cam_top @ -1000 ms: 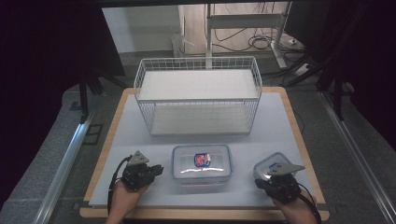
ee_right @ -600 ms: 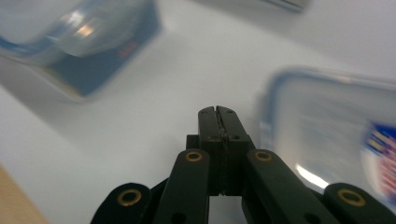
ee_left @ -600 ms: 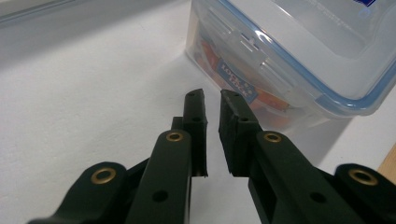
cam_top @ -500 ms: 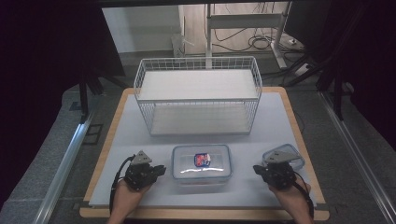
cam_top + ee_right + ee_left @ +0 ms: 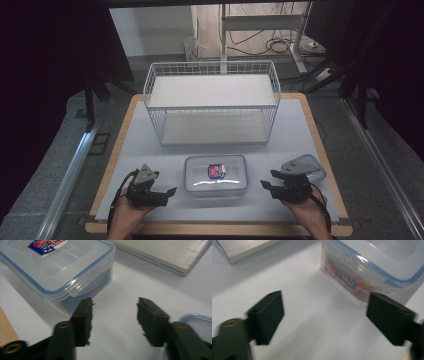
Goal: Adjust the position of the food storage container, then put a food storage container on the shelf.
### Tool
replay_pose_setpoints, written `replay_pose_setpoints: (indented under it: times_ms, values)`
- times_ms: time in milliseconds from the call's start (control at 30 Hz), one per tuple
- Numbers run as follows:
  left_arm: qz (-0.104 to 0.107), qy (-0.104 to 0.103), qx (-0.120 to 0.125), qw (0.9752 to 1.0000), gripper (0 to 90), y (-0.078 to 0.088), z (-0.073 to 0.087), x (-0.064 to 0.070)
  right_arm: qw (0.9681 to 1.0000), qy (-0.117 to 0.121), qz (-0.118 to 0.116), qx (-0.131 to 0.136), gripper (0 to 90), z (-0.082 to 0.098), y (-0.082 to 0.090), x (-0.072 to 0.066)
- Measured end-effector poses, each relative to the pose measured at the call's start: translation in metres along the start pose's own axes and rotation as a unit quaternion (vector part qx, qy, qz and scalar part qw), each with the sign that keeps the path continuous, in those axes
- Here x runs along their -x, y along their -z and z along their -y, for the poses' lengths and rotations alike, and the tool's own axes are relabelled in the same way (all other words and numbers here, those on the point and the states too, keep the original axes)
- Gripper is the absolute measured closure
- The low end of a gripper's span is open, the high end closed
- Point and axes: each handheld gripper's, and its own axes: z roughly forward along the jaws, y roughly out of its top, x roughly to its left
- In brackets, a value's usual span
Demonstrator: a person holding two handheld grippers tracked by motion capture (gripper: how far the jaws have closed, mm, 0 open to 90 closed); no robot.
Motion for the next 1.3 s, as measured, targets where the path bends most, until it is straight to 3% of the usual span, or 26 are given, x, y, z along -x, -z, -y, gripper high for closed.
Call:
replay_pose_setpoints:
  times_ms: [100,300,400,533,700,800,967,1133,1300]
  values:
    - [0.001,-0.008,-0.001,1.0,7.6,0.0,0.0,0.001,1.0,0.0,0.001,0.0,33.4,0.001,-0.001,0.0]
    - [0.013,0.0,0.015,0.9998,4.4,-0.001,0.0,0.001,1.0,-0.007,0.0,0.002,22.3,0.0,-0.005,-0.001]
    - [0.026,-0.004,0.028,0.9993,3.6,-0.003,0.002,-0.003,0.9999,-0.011,-0.003,0.001,19.6,-0.001,-0.006,-0.001]
    - [0.027,-0.012,0.038,0.9988,2.7,-0.004,0.001,-0.004,0.9999,-0.012,-0.005,-0.001,15.6,-0.002,-0.008,-0.002]
    - [0.032,-0.002,0.023,0.9992,2.8,-0.003,-0.004,-0.004,0.9995,-0.021,-0.02,0.011,10.6,-0.008,-0.007,-0.002]
    - [0.046,0.006,0.023,0.9986,2.8,-0.001,-0.011,-0.002,0.9988,-0.029,-0.036,0.014,7.8,-0.013,-0.008,-0.002]
    - [0.066,0.006,0.019,0.9976,2.4,-0.003,-0.024,0.003,0.9985,-0.015,-0.051,0.008,4.2,-0.026,-0.014,-0.007]
    - [0.108,0.022,0.016,0.9938,1.1,-0.013,-0.032,0.003,0.9971,-0.016,-0.074,-0.009,5.0,-0.034,-0.028,-0.01]
    - [0.139,0.029,0.007,0.9898,0.9,-0.029,-0.038,0.003,0.9927,-0.038,-0.11,-0.031,7.1,-0.041,-0.045,-0.01]
